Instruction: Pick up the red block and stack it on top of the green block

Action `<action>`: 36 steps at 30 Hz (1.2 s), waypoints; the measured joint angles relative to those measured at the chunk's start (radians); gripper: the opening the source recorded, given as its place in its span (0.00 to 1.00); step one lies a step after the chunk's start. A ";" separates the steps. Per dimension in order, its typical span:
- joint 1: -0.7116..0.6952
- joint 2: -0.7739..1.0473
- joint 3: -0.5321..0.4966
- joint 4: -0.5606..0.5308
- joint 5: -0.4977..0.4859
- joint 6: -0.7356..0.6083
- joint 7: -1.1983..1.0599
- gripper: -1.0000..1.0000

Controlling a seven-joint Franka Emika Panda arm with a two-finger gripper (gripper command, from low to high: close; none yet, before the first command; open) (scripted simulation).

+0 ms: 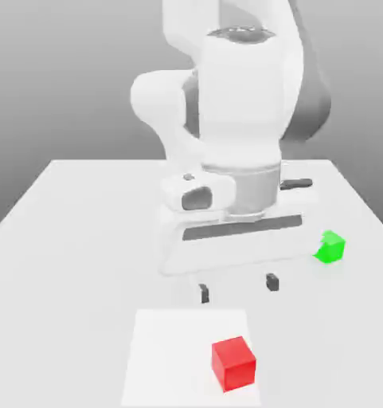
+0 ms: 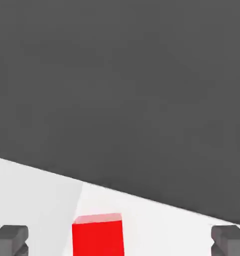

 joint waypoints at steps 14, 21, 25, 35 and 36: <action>0.009 0.291 -0.004 0.004 -0.023 0.208 -0.004 0.00; 0.013 0.094 0.023 -0.033 0.002 0.048 -0.036 0.00; 0.123 0.002 0.139 -0.091 0.097 0.022 -0.198 0.00; 0.461 -0.209 0.287 -0.248 0.265 -0.018 -0.573 0.00; 0.493 -0.227 0.304 -0.265 0.273 -0.020 -0.605 0.00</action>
